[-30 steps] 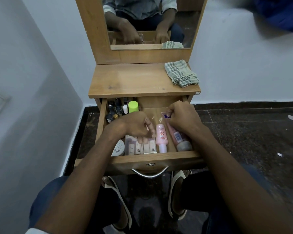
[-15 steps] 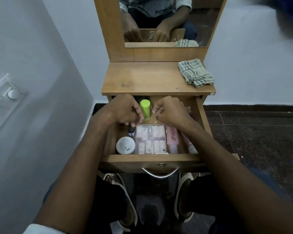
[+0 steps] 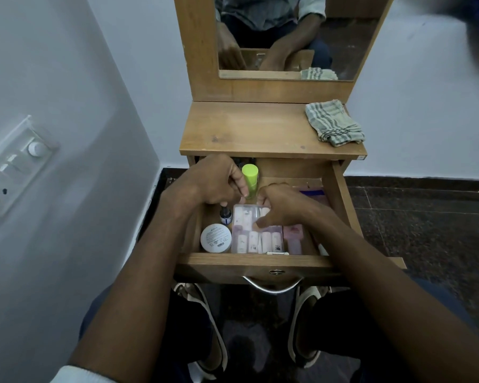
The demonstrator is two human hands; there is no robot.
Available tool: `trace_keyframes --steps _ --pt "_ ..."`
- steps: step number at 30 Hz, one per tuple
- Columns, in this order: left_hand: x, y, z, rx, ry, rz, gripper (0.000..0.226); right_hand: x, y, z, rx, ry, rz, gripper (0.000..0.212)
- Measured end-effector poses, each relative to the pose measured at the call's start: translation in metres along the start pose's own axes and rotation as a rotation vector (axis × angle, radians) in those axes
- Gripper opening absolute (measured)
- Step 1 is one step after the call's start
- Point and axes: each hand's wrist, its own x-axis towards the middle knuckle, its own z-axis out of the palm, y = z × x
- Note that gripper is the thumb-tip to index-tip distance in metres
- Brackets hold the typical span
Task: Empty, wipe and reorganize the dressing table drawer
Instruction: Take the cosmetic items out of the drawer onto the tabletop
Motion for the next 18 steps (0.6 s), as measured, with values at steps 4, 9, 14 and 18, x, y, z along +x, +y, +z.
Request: trace_keyframes --steps 4,9,14,18 --pt "0.002 0.006 0.006 -0.007 0.022 0.039 0.02 0.002 0.005 -0.002 0.071 -0.039 -0.012 0.049" --pt "0.004 0.003 0.005 -0.042 0.051 0.056 0.016 -0.007 0.008 -0.01 0.268 -0.075 -0.051 0.036" --pt "0.006 0.001 0.009 -0.092 0.093 0.08 0.007 -0.017 0.019 -0.029 0.605 -0.17 -0.098 0.034" --pt "0.005 0.003 0.009 -0.119 0.079 0.127 0.018 -0.022 0.026 -0.037 0.728 -0.124 -0.096 0.026"
